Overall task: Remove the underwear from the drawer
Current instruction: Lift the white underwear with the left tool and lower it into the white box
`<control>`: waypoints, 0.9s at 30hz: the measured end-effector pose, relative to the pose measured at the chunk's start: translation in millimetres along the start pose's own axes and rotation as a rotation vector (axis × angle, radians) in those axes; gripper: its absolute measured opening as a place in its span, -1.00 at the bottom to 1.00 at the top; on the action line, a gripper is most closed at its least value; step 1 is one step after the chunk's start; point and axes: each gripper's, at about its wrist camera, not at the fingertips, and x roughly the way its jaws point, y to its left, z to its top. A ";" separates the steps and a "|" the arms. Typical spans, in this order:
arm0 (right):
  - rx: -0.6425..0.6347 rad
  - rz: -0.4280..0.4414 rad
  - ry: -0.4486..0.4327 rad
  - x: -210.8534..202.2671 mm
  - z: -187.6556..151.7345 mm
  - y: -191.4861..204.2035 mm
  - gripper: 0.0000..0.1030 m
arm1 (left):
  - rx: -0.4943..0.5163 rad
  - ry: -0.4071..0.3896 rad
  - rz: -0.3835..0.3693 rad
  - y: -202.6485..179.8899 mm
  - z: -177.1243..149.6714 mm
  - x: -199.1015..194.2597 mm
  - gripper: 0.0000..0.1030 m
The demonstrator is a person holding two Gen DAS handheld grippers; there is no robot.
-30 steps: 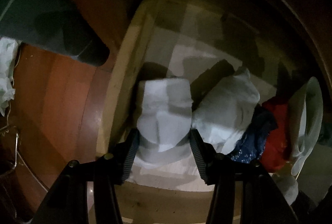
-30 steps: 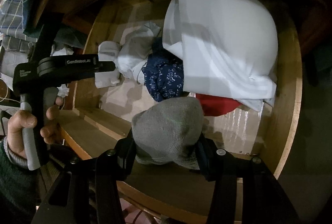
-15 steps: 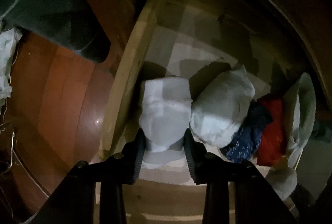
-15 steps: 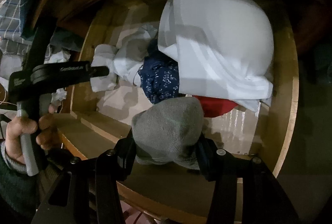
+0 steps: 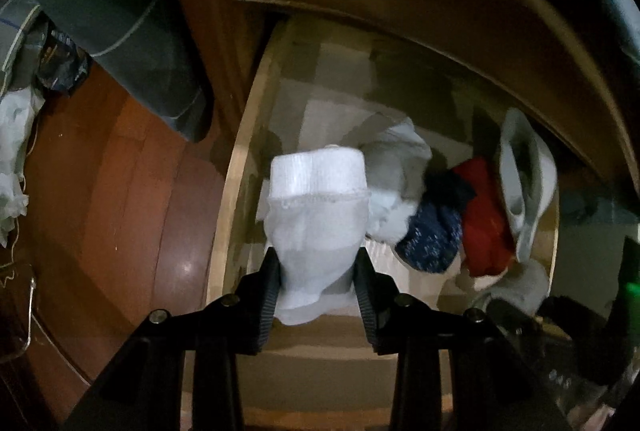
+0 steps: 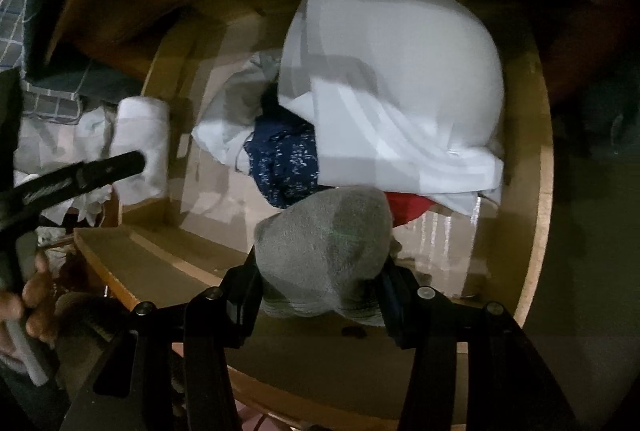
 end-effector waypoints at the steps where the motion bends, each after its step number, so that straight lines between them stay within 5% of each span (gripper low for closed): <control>1: 0.002 -0.007 -0.001 -0.2 0.1 -0.4 -0.08 | 0.004 -0.003 0.000 0.3 -1.7 -2.3 -0.30; 14: 0.024 -0.055 -0.002 -2.4 1.3 -11.9 -0.08 | 0.096 -0.179 0.006 -15.3 -24.1 -63.7 -0.30; 27: 0.024 -0.049 -0.004 -4.0 -0.3 -18.9 -0.08 | 0.259 -0.399 -0.027 -36.9 -32.2 -204.7 -0.30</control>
